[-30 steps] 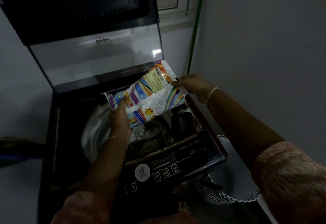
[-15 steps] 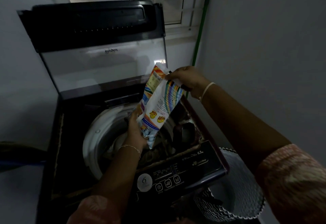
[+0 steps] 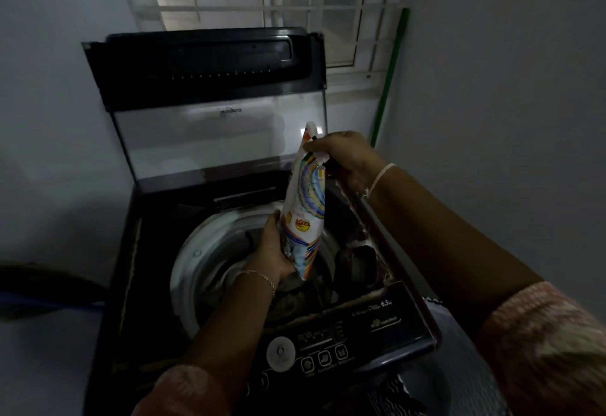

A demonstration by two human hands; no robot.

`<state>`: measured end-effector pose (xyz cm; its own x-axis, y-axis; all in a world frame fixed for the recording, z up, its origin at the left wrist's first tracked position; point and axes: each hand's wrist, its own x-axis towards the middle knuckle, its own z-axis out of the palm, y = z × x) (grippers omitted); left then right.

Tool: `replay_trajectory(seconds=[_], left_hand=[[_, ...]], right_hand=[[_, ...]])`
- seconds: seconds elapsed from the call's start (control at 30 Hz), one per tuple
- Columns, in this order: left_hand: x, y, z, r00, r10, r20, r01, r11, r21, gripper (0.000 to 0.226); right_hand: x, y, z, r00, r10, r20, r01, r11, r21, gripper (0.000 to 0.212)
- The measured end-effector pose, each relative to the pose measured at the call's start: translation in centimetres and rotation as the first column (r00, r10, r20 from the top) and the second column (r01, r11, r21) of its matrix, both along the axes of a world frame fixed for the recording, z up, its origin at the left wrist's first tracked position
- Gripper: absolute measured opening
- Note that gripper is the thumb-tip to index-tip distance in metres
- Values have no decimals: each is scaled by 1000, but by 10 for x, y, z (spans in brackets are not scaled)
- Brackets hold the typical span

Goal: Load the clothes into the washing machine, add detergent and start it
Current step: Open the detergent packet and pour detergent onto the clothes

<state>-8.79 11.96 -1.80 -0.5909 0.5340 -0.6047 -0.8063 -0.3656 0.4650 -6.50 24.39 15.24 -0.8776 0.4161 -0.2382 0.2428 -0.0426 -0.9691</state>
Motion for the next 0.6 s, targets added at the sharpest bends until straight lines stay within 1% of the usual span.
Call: replay_trajectory(seconds=[0.07, 0.17, 0.23, 0.27, 0.33, 0.4, 0.5, 0.53, 0.6], left_hand=[[-3, -6, 11, 998, 27, -49, -30, 998, -61, 60], [-5, -12, 31, 994, 42, -105, -50, 997, -66, 59], [-10, -17, 42, 980, 69, -187, -89, 990, -105, 53], [-12, -20, 49, 978, 81, -194, -99, 992, -82, 51], [-17, -30, 64, 968, 50, -247, -67, 996, -61, 47], [-18, -40, 81, 936, 50, -348, -86, 992, -91, 44], [-10, -52, 110, 868, 73, -492, -132, 987, -87, 43], [-6, -57, 119, 840, 82, -537, -154, 984, -89, 44], [9, -70, 142, 781, 90, -617, -228, 962, -148, 42]], right_hand=[[-4, -7, 3, 1000, 5, -6, -5, 999, -49, 13], [-11, -19, 8, 999, 39, -23, -42, 989, -143, 13], [-18, -26, 10, 997, 64, -51, -73, 978, -195, 12], [-21, -30, 11, 995, 73, -68, -86, 973, -213, 10], [-25, -39, 15, 991, 83, -107, -108, 960, -257, 7], [-27, -48, 20, 986, 104, -132, -141, 941, -308, 8], [-26, -61, 28, 977, 145, -159, -194, 913, -358, 10], [-25, -65, 31, 971, 174, -164, -223, 905, -362, 11], [-20, -76, 37, 953, 246, -179, -298, 876, -379, 12]])
